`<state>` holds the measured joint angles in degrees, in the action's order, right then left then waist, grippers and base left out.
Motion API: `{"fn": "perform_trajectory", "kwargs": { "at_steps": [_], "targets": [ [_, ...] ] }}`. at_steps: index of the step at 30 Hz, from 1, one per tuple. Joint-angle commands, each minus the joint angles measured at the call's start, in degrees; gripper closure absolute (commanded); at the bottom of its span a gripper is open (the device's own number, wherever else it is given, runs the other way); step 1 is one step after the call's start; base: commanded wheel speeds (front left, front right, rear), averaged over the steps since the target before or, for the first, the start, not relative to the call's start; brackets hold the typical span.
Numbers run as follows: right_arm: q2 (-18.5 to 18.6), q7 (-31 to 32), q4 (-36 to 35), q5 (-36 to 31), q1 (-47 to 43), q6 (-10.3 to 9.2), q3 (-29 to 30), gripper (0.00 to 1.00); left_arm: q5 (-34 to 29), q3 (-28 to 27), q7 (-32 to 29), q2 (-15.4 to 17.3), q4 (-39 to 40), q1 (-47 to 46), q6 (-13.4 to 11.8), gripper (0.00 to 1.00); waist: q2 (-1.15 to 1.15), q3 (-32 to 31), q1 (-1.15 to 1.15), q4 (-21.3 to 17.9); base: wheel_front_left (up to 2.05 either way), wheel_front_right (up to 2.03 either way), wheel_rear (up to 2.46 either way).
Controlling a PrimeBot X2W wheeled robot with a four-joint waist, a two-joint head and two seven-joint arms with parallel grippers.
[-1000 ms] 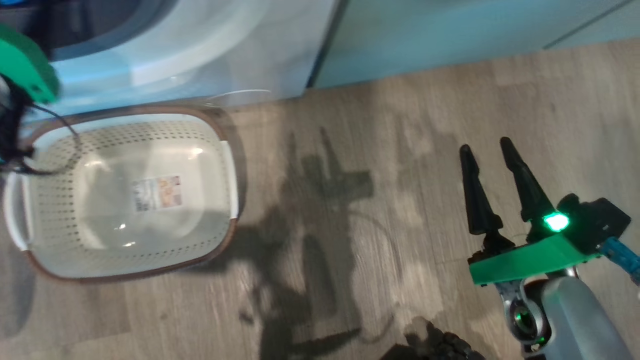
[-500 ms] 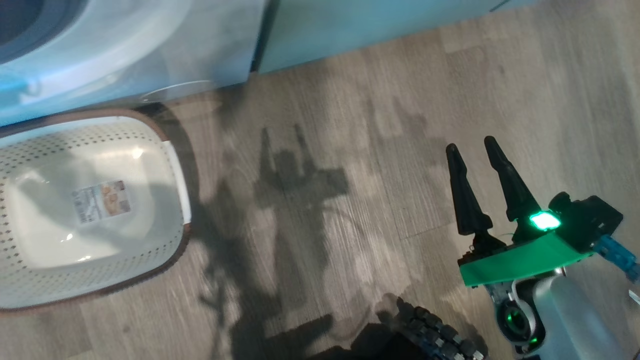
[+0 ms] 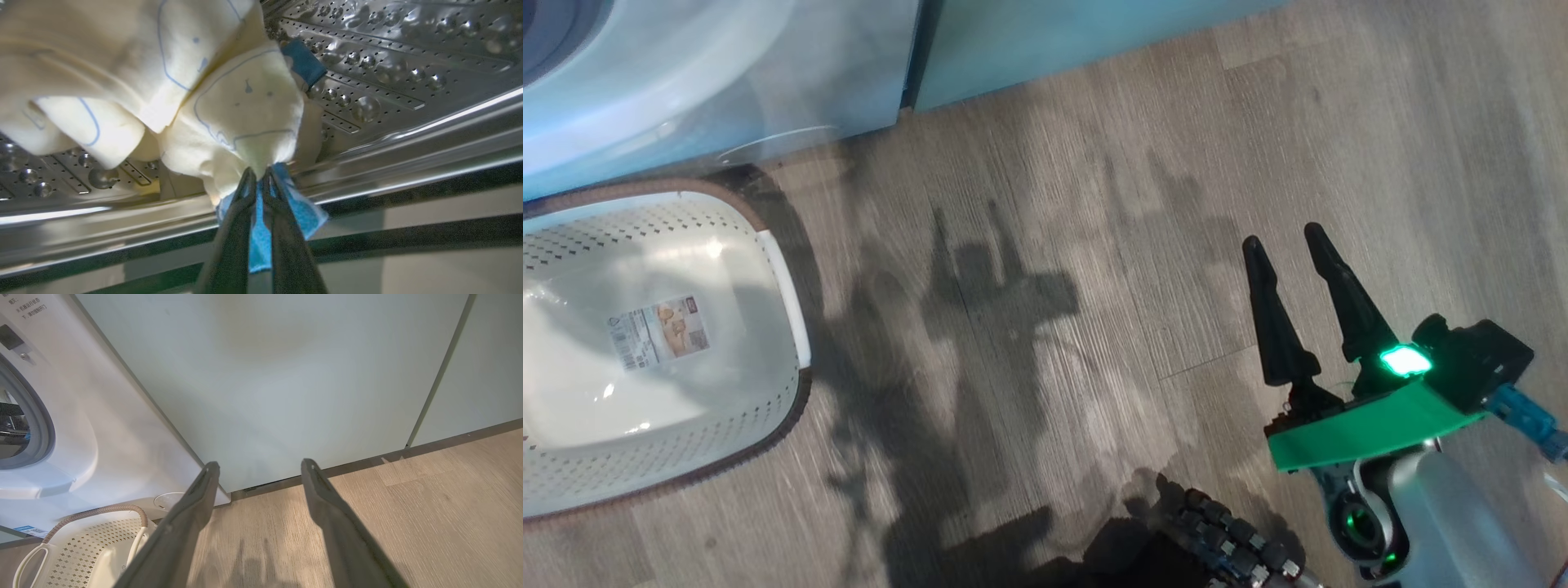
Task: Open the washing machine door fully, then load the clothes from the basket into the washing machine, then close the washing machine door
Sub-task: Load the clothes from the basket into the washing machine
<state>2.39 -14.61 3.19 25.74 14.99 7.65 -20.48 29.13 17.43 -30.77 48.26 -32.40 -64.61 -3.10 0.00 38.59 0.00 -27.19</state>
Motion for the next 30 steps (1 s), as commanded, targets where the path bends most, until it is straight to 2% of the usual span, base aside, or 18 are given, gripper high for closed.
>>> {"fn": "perform_trajectory", "kwargs": {
  "at_steps": [1, 8, 11, 13, 14, 16, 22, 30],
  "targets": [
    [0.49, -0.39, -1.69, 0.5, 0.18, -0.16, -0.72, 0.0, -0.43, -1.62, 0.09, 3.57, 1.11, -2.17, 0.31, 1.0, 0.0, 0.1, 0.0, 0.07, 0.0, 0.0, 0.0],
    [0.49, -0.39, -2.0, 0.67, 0.65, -0.16, -0.7, 0.0, -0.98, -1.66, 4.85, 3.65, -1.57, -5.16, 1.59, 1.0, 0.0, 0.83, 0.0, 0.19, 0.0, 0.0, 0.0],
    [0.49, -0.39, -2.14, 0.77, 0.85, -0.16, -0.79, 0.0, -1.58, -2.19, 10.06, 3.55, -2.76, -7.09, 1.9, 1.0, 0.0, 1.32, 0.0, 0.09, 0.0, 0.0, 0.0],
    [0.49, -0.39, -2.33, 0.91, 1.19, -0.16, -1.05, 0.0, -1.98, -2.81, 16.59, 3.35, -3.93, -9.08, 2.87, 1.0, 0.0, 2.02, 0.0, -0.31, 0.0, 0.0, 0.0],
    [0.49, -0.39, -2.33, 0.91, 1.19, -0.16, -1.05, 0.0, -1.98, -2.81, 16.59, 3.35, -3.93, -9.08, 2.87, 1.0, 0.0, 2.02, 0.0, -0.31, 0.0, 0.0, 0.0],
    [0.49, -0.39, -2.48, 1.06, 1.46, -0.16, -1.2, 0.0, -2.67, -2.88, 20.42, 3.44, -5.04, -10.29, 3.26, 1.0, 0.0, 2.58, 0.0, -0.74, 0.0, 0.0, 0.0],
    [0.49, -0.39, -2.94, 1.69, 1.83, -0.16, -1.34, 0.0, -4.79, -3.23, 30.02, 3.69, -9.36, -12.71, 1.88, 1.0, 0.0, 4.12, 0.0, -2.08, 0.0, 0.0, 0.0],
    [0.49, -0.39, -3.03, 1.92, 1.76, -0.16, -1.14, 0.0, -2.8, -2.96, 28.49, 1.55, -16.79, -13.65, 3.19, 1.0, 0.0, 4.81, 0.0, -2.33, 0.0, 0.0, 0.0]
  ]
}}
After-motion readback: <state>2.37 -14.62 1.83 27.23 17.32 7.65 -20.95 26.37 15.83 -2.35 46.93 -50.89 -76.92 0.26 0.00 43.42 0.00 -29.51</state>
